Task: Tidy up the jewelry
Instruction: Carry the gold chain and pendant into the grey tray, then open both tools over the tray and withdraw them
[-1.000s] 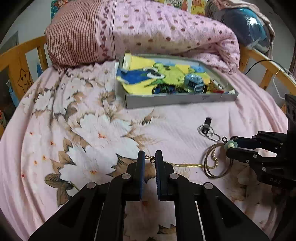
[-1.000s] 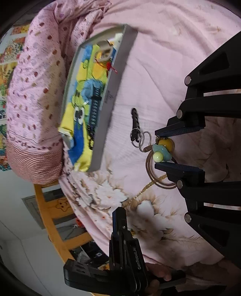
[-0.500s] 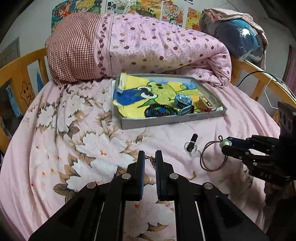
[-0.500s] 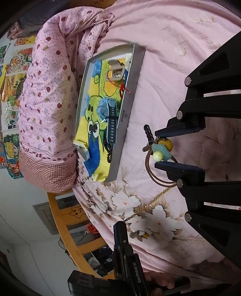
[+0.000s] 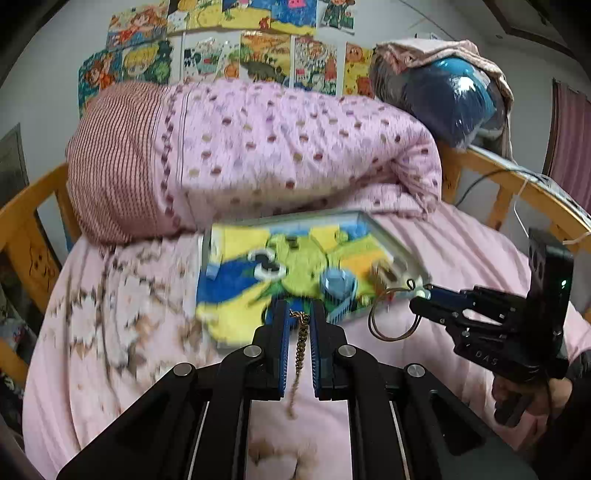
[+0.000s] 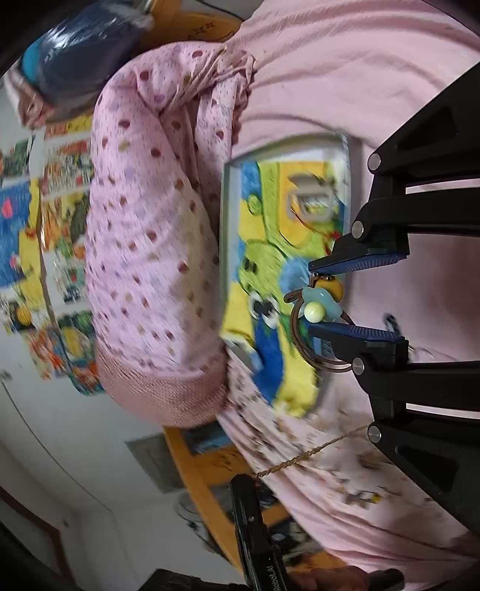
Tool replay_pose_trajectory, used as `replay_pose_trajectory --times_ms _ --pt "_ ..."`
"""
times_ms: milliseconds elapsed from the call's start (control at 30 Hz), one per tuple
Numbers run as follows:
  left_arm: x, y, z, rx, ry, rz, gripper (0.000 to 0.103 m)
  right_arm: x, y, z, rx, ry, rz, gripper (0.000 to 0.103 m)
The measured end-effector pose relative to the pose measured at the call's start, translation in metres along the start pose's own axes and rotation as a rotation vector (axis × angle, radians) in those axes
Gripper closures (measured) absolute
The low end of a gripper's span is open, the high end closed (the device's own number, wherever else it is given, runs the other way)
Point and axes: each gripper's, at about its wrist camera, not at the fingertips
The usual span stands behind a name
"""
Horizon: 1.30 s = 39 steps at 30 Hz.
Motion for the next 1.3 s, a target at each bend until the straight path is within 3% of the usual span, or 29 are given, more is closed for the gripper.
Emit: replay_pose_trajectory --times_ms 267,400,567,800,1200,1267,1300 --pt "-0.011 0.058 -0.008 0.13 0.024 0.033 0.095 0.027 0.017 -0.016 0.034 -0.016 -0.061 0.078" --pt "-0.014 0.073 -0.024 0.148 0.03 0.056 0.095 0.035 0.013 -0.035 0.007 -0.023 -0.075 0.078" --pt "-0.011 0.064 -0.064 0.081 0.015 0.093 0.095 0.047 0.006 -0.054 -0.046 -0.041 -0.107 0.078" --pt "-0.012 0.026 -0.112 -0.06 -0.001 0.121 0.095 0.055 -0.006 -0.071 -0.093 -0.069 -0.12 0.078" --pt "-0.014 -0.017 -0.146 -0.228 -0.038 0.151 0.095 0.052 -0.008 -0.076 -0.11 -0.085 -0.099 0.076" --pt "-0.013 -0.02 -0.148 -0.251 -0.035 0.157 0.095 0.051 -0.008 -0.076 -0.111 -0.089 -0.092 0.069" --pt "-0.013 -0.022 -0.148 -0.258 -0.032 0.162 0.094 0.05 -0.008 -0.075 -0.105 -0.094 -0.087 0.06"
Point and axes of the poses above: each gripper's, at about its wrist camera, not at the fingertips, and z roughly against the way its jaws point, x to its right, y to its top, and after that the axes turned 9 degrees about -z, right-handed
